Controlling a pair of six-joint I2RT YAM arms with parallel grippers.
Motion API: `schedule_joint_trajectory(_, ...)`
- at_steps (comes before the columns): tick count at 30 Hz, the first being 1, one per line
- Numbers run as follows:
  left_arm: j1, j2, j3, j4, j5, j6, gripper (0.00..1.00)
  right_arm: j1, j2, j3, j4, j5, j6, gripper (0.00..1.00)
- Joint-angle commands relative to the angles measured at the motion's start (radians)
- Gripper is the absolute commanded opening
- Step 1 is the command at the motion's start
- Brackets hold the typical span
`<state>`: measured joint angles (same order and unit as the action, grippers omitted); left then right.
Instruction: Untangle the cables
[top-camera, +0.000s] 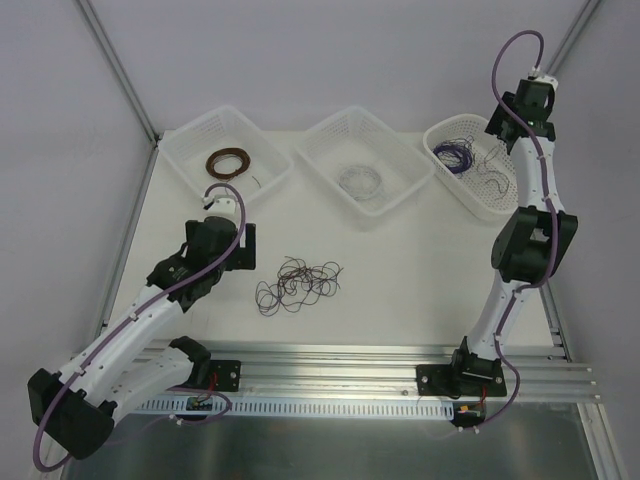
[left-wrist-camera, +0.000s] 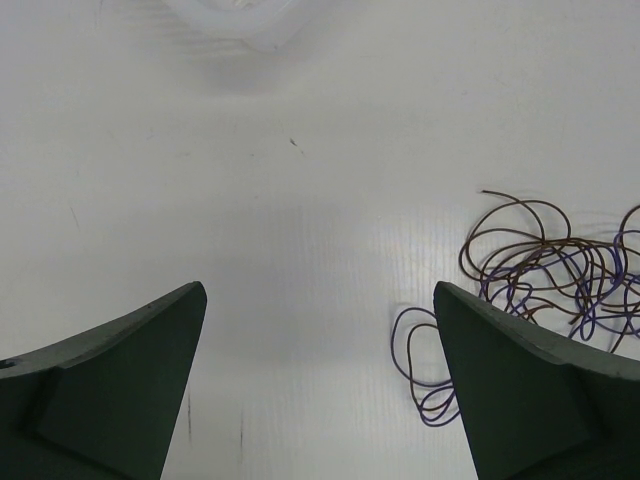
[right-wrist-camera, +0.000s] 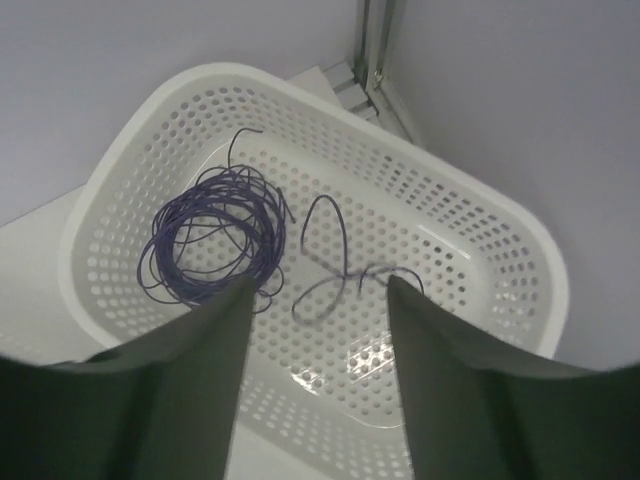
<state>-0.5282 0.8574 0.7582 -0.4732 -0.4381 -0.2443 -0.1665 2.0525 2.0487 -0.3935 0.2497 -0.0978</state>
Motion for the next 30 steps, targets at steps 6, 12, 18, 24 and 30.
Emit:
schedule_joint_trajectory(6, 0.011, 0.017, 0.004, 0.004, 0.087, 0.013, 0.99, 0.031, -0.200, -0.086, -0.030, -0.115, 0.043, 0.82)
schedule_joint_trajectory(12, 0.013, 0.051, 0.009, 0.005, 0.170, 0.014, 0.99, 0.154, -0.451, -0.413, -0.077, -0.173, 0.104, 0.82)
schedule_joint_trajectory(18, 0.011, 0.081, 0.006, 0.005, 0.291, -0.006, 0.99, 0.390, -0.716, -0.697, -0.116, -0.199, 0.208, 0.80)
schedule_joint_trajectory(24, 0.005, 0.121, -0.008, 0.005, 0.416, -0.150, 0.96, 0.686, -0.908, -1.005, -0.053, -0.199, 0.344, 0.79)
schedule_joint_trajectory(30, -0.051, 0.083, -0.128, 0.004, 0.406, -0.519, 0.89, 0.922, -1.031, -1.197, -0.015, -0.080, 0.438, 0.79)
